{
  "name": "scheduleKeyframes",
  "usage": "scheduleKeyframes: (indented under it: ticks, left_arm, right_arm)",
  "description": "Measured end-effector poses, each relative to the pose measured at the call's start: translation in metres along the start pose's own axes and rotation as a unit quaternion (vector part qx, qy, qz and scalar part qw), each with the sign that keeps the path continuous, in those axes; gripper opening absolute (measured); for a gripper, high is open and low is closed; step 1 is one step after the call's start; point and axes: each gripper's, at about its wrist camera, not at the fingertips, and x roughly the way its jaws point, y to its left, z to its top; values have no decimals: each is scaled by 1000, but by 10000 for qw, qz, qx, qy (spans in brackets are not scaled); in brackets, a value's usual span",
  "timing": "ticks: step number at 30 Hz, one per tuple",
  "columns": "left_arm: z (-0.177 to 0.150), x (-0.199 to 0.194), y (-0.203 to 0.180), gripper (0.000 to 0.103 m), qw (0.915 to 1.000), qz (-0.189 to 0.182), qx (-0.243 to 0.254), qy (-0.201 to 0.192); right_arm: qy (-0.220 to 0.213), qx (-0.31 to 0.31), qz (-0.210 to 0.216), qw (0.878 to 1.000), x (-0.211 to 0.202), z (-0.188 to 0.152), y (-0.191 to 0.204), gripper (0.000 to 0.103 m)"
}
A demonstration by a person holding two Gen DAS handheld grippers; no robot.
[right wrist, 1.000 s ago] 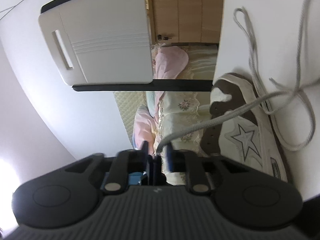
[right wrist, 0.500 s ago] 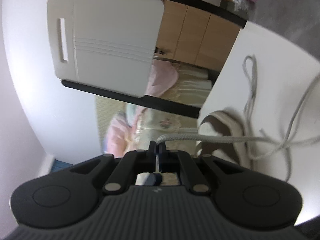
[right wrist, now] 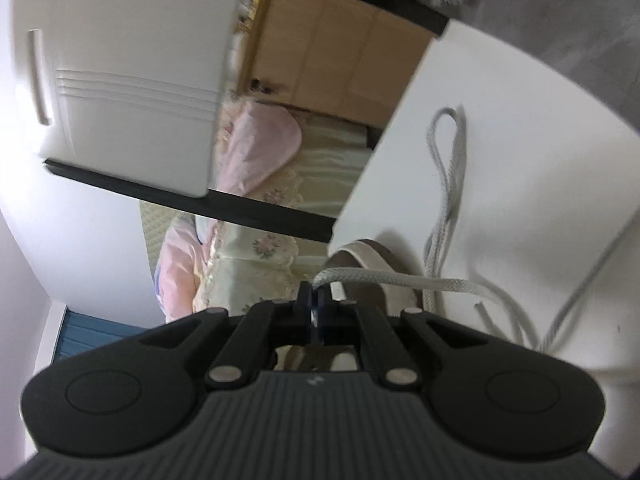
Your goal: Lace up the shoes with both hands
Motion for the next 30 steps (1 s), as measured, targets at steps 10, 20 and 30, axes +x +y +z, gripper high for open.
scheduleKeyframes:
  ticks: [10, 20, 30]
  left_arm:
    - [20, 13, -32, 4, 9941, 338, 808, 647]
    - [12, 28, -33, 5, 9977, 291, 370, 480]
    - [4, 17, -11, 4, 9998, 121, 141, -21]
  right_arm:
    - [181, 91, 186, 9996, 20, 18, 1, 4]
    - [231, 939, 30, 9953, 13, 11, -22, 4]
    - [300, 1257, -4, 9916, 8, 4, -30, 4]
